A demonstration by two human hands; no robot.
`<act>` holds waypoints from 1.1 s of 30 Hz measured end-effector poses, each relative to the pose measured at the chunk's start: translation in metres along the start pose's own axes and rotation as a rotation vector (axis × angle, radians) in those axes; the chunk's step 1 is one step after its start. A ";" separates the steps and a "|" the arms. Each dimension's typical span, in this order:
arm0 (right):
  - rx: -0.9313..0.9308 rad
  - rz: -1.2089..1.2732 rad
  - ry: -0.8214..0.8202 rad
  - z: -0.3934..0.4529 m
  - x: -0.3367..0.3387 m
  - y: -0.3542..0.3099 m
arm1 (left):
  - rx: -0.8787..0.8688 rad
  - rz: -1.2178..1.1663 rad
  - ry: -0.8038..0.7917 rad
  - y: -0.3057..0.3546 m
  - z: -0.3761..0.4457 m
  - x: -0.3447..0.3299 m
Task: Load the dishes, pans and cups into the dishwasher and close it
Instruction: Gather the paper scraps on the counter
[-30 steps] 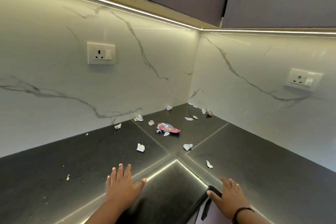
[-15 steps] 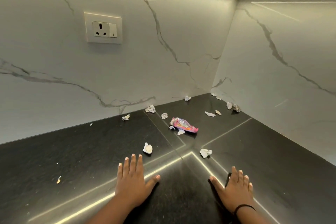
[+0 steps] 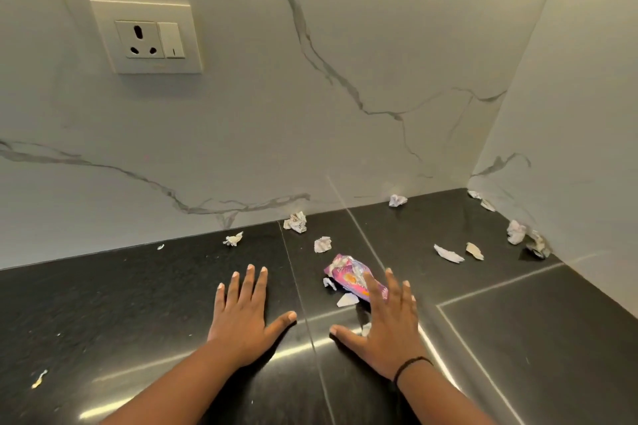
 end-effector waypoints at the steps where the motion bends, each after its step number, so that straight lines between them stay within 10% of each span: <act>1: 0.025 0.003 -0.012 0.016 -0.005 -0.006 | -0.002 0.009 0.000 0.000 0.009 -0.001; 12: 0.144 0.182 0.173 0.103 -0.048 -0.053 | 0.159 -0.056 0.063 -0.045 0.130 -0.017; 27: 0.073 0.211 0.146 0.096 -0.039 -0.048 | -0.400 -0.241 -0.039 0.089 0.170 -0.039; 33: 0.144 0.232 0.130 0.095 -0.035 -0.056 | -0.331 -0.331 0.133 0.090 0.175 -0.030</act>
Point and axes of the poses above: each hand's wrist, its own z-axis towards the middle knuckle, its own x-axis out of the back of the hand, y = z × x, the point moved 9 cm from there along z, towards the middle knuckle, and after that the axes turned 14 degrees about y, right-handed, at the moved point
